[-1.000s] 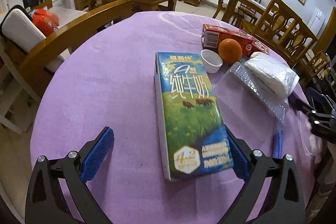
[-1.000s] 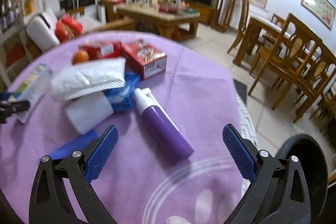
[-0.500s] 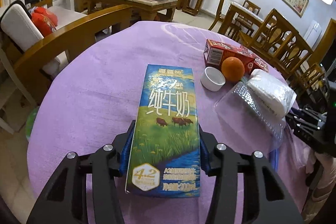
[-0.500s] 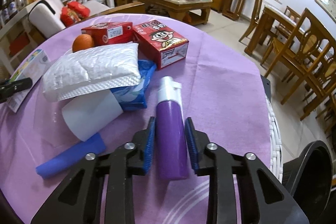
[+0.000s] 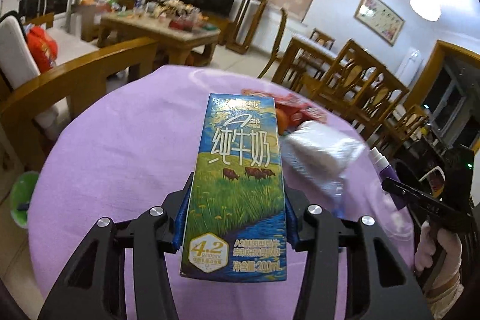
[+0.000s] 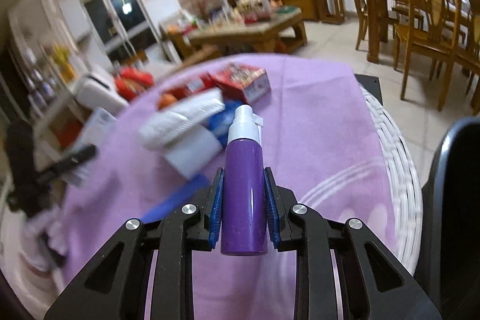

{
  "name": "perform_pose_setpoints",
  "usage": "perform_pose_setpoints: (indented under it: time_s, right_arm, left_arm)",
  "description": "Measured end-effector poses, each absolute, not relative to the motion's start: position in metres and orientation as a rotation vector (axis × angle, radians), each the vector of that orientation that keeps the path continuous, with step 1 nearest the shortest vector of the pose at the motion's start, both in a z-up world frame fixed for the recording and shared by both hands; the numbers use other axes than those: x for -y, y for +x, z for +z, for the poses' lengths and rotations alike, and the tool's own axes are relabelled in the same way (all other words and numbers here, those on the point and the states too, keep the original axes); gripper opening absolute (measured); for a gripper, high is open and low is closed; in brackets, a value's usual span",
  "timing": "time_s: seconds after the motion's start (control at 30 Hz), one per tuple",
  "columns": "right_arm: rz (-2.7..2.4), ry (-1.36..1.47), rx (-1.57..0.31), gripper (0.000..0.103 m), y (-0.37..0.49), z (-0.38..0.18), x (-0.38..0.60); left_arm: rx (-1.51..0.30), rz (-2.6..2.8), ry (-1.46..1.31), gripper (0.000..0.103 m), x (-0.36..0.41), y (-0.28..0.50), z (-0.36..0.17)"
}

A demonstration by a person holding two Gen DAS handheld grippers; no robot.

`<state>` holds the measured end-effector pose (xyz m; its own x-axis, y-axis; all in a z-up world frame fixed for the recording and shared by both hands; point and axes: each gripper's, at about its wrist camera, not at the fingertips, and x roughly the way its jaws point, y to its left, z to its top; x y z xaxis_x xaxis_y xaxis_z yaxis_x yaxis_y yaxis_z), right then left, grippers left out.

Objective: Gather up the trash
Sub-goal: 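Carry carton and spray bottle over the bin and open both tools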

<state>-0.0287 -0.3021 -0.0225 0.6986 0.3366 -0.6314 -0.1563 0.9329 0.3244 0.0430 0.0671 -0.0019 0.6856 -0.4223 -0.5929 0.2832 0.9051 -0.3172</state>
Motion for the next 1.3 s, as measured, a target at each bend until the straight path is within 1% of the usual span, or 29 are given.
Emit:
perform_pose_setpoints:
  time_s: [0.27, 0.53, 0.83, 1.3]
  right_arm:
    - [0.357, 0.346, -0.553, 0.025, -0.105, 0.011, 0.288]
    - [0.241, 0.354, -0.389, 0.025, -0.17, 0.033, 0.342]
    - [0.062, 0.4, -0.302, 0.025, -0.212, 0.041, 0.424]
    - [-0.189, 0.508, -0.243, 0.025, -0.257, 0.01, 0.539]
  left_arm:
    - [-0.583, -0.507, -0.14, 0.048, -0.012, -0.002, 0.023]
    - [-0.548, -0.629, -0.058, 0.048, 0.064, -0.027, 0.032]
    - [-0.533, -0.741, 0.036, 0.049, 0.145, -0.037, 0.032]
    - [-0.5, -0.891, 0.155, 0.048, 0.257, -0.07, 0.027]
